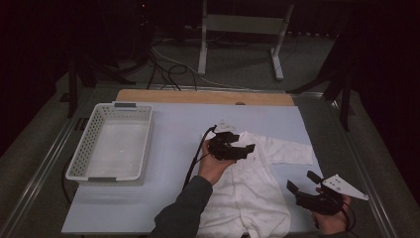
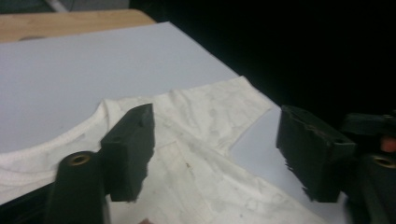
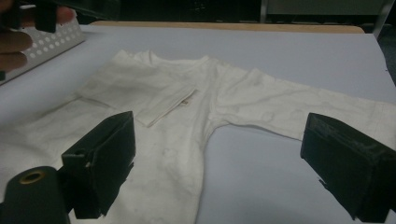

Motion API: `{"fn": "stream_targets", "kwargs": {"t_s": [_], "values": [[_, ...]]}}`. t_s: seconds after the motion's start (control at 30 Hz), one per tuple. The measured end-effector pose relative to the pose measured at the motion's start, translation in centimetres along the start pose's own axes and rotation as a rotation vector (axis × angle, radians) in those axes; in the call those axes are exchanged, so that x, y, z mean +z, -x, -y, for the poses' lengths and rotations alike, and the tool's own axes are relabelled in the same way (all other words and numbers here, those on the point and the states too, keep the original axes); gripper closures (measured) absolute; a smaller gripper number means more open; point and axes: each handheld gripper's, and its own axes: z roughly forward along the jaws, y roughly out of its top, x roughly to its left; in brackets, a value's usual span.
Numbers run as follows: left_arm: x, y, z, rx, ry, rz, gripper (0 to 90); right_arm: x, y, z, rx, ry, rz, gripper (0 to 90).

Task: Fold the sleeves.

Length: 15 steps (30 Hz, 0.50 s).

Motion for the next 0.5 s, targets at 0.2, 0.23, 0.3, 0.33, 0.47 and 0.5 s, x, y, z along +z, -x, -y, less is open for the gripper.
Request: {"fn": "stream_targets", "kwargs": {"t_s": [0.2, 0.23, 0.3, 0.33, 0.47, 0.5], "values": [[-1.9, -0.3, -0.1, 0.052, -0.002, -0.006, 1.7, 0.0, 0.0, 0.0, 0.001, 0.003, 0.003, 10.3], [-2.4, -0.4, -0.1, 0.055, 0.0, 0.005, 0.2, 0.0, 0.0, 0.0, 0.0, 0.002, 0.004, 10.2], [-3.0, -0.6, -0.1, 0.063, 0.004, -0.004, 0.1, 0.0, 0.0, 0.0, 0.0, 0.002, 0.003, 10.3], [-3.4, -0.7, 0.0, 0.073, 0.003, -0.017, 0.1, 0.0, 0.0, 0.0, 0.001, 0.002, 0.002, 10.1], [-4.2, -0.9, 0.2, 0.096, -0.02, -0.055, 0.0, 0.0, 0.0, 0.0, -0.001, 0.001, 0.004, 10.0], [-4.7, -1.1, 0.4, 0.096, -0.02, -0.056, 0.0, 0.0, 0.0, 0.0, -0.001, 0.0, 0.004, 9.9]]}}
